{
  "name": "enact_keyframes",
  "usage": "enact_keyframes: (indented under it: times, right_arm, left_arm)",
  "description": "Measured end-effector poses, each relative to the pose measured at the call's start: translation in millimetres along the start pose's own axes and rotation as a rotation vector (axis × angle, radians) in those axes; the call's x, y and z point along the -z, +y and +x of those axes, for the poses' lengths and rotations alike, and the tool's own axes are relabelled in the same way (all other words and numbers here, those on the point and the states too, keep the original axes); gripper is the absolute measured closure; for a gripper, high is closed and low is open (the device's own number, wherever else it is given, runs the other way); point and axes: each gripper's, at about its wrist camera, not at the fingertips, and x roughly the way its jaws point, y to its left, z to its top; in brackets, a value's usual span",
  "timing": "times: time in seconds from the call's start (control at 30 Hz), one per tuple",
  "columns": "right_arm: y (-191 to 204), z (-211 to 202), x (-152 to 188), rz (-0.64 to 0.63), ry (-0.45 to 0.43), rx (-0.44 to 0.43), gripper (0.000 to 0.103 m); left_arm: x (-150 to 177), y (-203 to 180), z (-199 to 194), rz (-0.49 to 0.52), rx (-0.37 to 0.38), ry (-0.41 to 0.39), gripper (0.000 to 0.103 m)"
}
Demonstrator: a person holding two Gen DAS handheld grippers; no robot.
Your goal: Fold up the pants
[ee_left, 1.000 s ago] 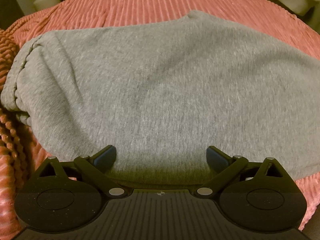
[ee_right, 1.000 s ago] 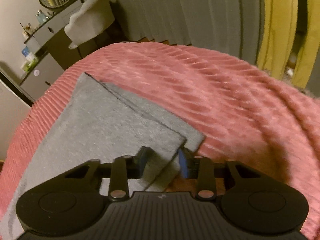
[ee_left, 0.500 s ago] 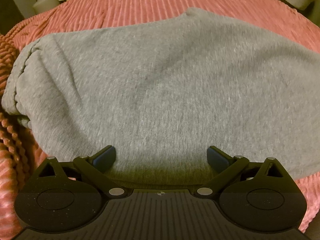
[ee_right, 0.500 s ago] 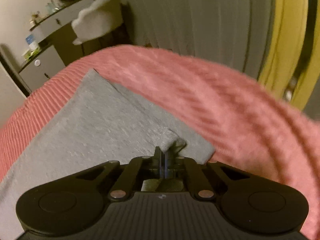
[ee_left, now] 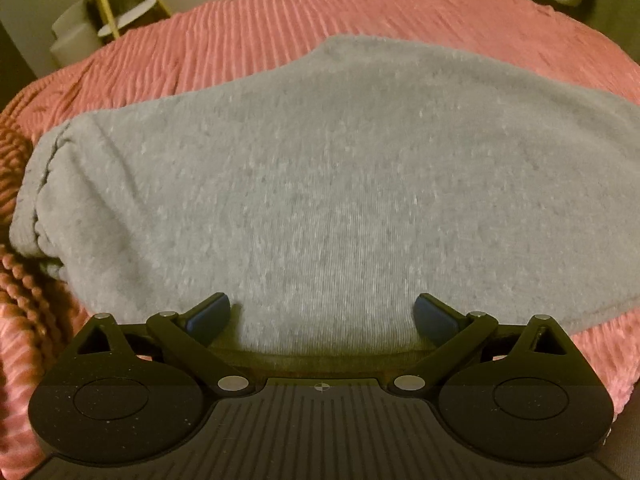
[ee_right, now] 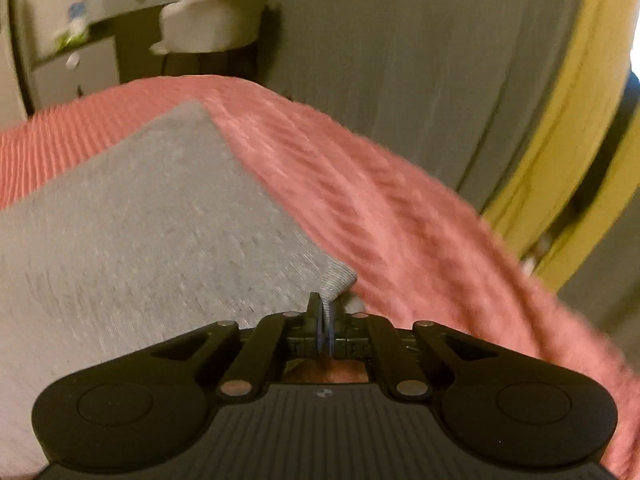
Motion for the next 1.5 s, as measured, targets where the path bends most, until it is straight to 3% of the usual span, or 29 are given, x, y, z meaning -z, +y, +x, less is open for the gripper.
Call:
enact_keyframes:
  times: [0.03, 0.1, 0.13, 0.2, 0.27, 0.37, 0.57, 0.67, 0.73, 0.83, 0.9, 1.0, 1.1, 1.23, 1.5]
  right_arm:
    - [-1, -5, -3, 0.01, -0.006, 0.02, 0.092]
    - [-6, -19, -12, 0.048, -0.035, 0.063, 0.073]
    - [-6, -30, -16, 0.053, -0.072, 0.08, 0.071]
    - [-1, -49, -20, 0.049, -0.131, 0.039, 0.054]
    - [14, -63, -18, 0.027, -0.15, -0.068, 0.039]
    - [52, -65, -5, -0.09, -0.109, -0.17, 0.038]
    - [114, -43, 37, -0.371, 0.019, -0.108, 0.034]
    - [104, -53, 40, -0.362, -0.001, -0.042, 0.015]
    - [91, -60, 38, -0.333, 0.012, -0.006, 0.014]
    - [69, -79, 33, -0.223, 0.013, -0.051, 0.012]
    - [62, -93, 31, -0.129, 0.007, -0.105, 0.001]
    - [70, -113, 33, -0.069, -0.022, -0.148, 0.0]
    - [97, -125, 37, -0.051, -0.033, -0.161, 0.0]
    - [133, -135, 43, -0.033, -0.02, -0.244, 0.0]
    - [186, -160, 67, -0.216, -0.099, -0.292, 0.0]
  left_arm:
    - [0, 3, 0, -0.009, 0.01, -0.003, 0.002]
    - [2, 7, 3, -0.04, 0.037, 0.008, 0.002]
    - [1, 6, 6, -0.05, 0.046, 0.013, 0.002]
    - [4, 3, 7, -0.052, 0.044, 0.017, 0.002]
    - [4, -3, 10, -0.03, 0.031, 0.017, 0.002]
    - [5, -10, 11, 0.011, 0.031, 0.022, 0.002]
    - [12, 0, 1, -0.016, 0.074, 0.018, 0.002]
    - [12, 6, 1, -0.055, 0.096, 0.02, 0.002]
    - [12, 7, 2, -0.065, 0.097, 0.021, 0.002]
    - [12, 6, 0, -0.059, 0.106, 0.007, 0.002]
    - [13, 7, -1, -0.063, 0.118, 0.001, 0.002]
    - [15, 10, -3, -0.08, 0.133, -0.003, 0.002]
    - [15, 17, -3, -0.115, 0.154, -0.005, 0.002]
    - [16, 22, -3, -0.147, 0.16, -0.004, 0.002]
    - [17, 16, -2, -0.126, 0.131, -0.002, 0.002]
